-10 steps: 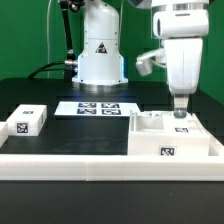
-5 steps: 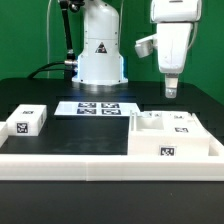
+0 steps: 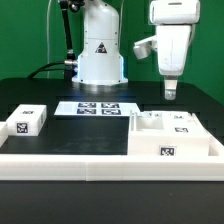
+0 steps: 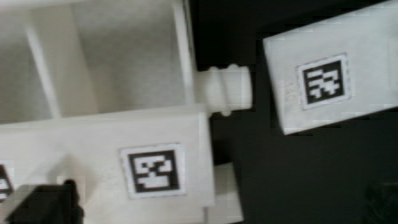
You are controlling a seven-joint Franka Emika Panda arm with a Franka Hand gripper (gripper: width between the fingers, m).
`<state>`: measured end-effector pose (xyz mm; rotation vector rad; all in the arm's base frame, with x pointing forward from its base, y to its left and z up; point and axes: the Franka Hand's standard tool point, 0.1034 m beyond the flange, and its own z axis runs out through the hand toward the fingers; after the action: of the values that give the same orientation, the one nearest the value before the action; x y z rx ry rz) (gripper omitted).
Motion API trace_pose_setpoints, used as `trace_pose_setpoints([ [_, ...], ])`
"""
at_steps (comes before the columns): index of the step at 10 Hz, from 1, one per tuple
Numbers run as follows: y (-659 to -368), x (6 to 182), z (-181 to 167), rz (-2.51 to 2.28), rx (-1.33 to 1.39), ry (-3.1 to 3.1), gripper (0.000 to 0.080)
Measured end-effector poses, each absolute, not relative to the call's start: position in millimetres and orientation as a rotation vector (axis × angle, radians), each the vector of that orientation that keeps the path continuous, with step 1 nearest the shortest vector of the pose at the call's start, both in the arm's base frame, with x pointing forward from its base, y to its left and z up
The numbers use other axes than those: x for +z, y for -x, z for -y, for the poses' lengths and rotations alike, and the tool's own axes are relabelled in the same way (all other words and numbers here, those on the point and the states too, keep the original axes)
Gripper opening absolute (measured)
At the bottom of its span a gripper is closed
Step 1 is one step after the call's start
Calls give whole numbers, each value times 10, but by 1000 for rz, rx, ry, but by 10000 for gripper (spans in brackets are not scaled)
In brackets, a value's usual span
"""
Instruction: Assemble cabinet
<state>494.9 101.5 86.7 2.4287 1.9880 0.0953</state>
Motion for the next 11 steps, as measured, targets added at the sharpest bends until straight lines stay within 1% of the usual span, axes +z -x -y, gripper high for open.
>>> trace_pose_setpoints([
  [3,-4602,802,-952,-2108,48,-2339,797],
  [4,-4541,774,-905,-2102,33,-2352,797],
  [8,-4561,772,-909,-2103,41,-2347,797],
  [11,-4355,650,-947,-2138,84,-2313,797],
])
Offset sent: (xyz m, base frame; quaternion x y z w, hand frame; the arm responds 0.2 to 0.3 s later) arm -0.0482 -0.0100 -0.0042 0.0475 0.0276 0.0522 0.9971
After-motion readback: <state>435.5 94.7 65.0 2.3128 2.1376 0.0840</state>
